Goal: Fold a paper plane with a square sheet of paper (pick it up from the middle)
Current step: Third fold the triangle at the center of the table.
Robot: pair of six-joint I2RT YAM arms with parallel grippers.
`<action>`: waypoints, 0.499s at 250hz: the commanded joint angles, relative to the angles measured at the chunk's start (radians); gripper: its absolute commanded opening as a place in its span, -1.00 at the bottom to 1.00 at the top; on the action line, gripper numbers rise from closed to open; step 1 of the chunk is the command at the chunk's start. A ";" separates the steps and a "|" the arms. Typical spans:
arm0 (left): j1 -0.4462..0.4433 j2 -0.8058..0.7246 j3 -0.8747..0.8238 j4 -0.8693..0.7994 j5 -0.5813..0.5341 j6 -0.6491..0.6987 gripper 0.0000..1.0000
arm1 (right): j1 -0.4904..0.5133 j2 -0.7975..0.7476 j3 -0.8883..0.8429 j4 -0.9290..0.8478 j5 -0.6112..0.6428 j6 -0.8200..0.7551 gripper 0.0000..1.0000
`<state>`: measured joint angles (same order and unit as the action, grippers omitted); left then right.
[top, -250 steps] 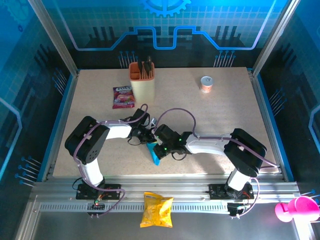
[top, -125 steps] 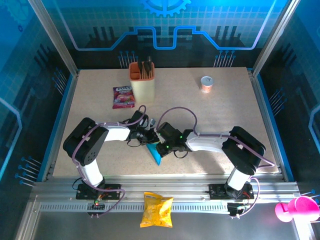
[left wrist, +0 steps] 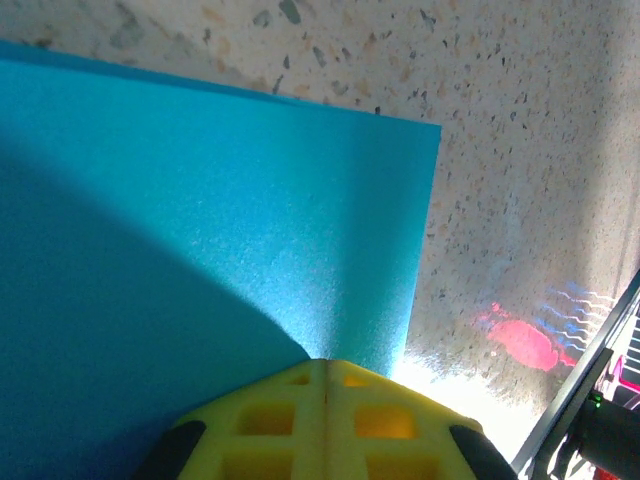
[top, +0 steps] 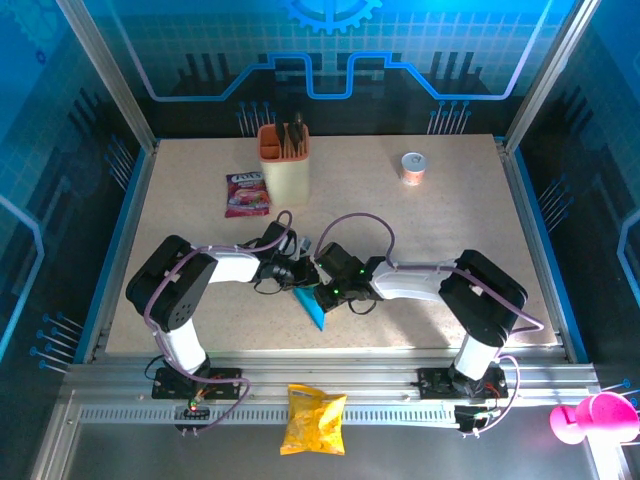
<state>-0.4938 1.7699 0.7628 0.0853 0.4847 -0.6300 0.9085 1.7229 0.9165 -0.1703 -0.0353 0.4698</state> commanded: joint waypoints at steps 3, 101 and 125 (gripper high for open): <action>0.000 0.023 -0.037 -0.067 -0.045 -0.011 -1.00 | -0.012 0.009 -0.005 0.005 -0.004 0.009 -0.86; 0.000 0.025 -0.037 -0.068 -0.049 -0.010 -1.00 | -0.012 -0.014 -0.053 0.029 0.002 0.039 -0.87; 0.000 0.024 -0.033 -0.069 -0.051 -0.011 -1.00 | -0.012 -0.005 -0.059 0.031 0.004 0.041 -0.87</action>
<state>-0.4938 1.7699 0.7628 0.0856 0.4843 -0.6304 0.9085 1.7210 0.8871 -0.1356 -0.0349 0.4946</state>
